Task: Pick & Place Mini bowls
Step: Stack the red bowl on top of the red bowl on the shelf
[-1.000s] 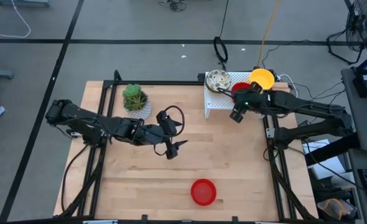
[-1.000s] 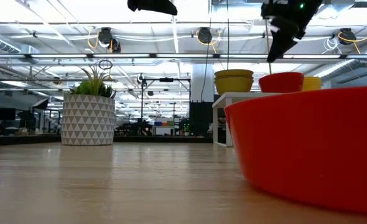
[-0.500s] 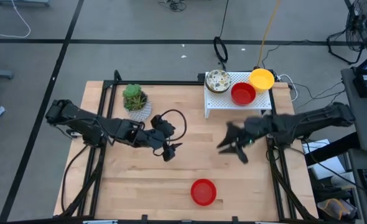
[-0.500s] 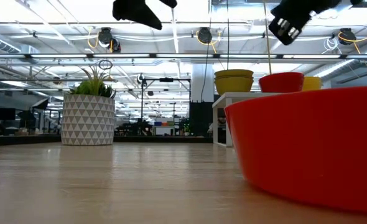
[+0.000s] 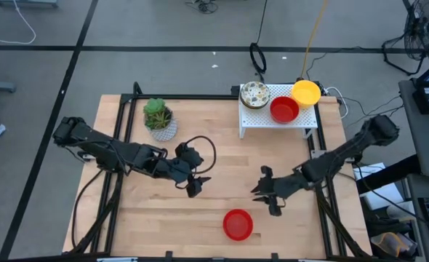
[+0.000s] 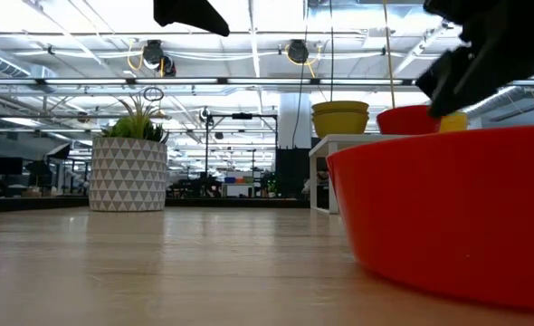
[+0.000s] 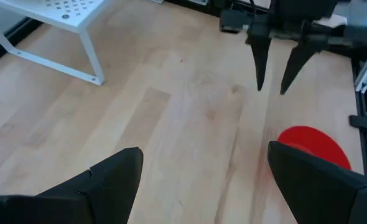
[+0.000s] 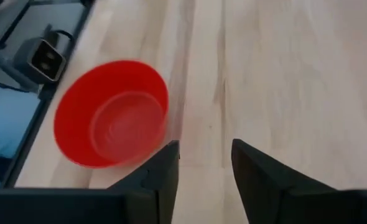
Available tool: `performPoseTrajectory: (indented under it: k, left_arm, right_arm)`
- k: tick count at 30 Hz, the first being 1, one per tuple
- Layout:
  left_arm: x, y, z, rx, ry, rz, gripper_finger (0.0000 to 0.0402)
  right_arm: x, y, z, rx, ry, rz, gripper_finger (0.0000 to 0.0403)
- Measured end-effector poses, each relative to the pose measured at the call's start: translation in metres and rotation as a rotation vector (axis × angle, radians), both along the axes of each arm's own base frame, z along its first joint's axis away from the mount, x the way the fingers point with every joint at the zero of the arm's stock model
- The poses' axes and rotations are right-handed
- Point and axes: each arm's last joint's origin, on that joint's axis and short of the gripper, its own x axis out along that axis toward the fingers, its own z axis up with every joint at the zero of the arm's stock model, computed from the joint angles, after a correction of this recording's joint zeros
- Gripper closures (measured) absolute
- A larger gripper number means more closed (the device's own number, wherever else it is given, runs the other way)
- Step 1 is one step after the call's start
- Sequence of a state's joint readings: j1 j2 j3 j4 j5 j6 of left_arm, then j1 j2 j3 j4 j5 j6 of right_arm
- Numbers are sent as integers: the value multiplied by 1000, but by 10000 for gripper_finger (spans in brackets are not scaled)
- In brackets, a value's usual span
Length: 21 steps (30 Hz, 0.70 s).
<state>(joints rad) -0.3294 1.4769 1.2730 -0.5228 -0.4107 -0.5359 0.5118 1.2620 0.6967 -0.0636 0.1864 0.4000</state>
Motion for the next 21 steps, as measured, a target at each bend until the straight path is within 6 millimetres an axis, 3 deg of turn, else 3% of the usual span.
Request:
performPoseTrajectory:
  k: [6, 12, 21]
  left_arm:
    - [0, 0, 0, -14, 0, 12, 53]
    - [-1, 0, -1, -12, 7, 11, 53]
    - [-2, -2, -2, -7, 25, 4, 53]
  right_arm:
    - [9, 8, -21, 41, 111, -66, 248]
    - [27, 22, -21, 167, 43, -12, 223]
    - [40, 29, -41, 158, 115, -56, 214]
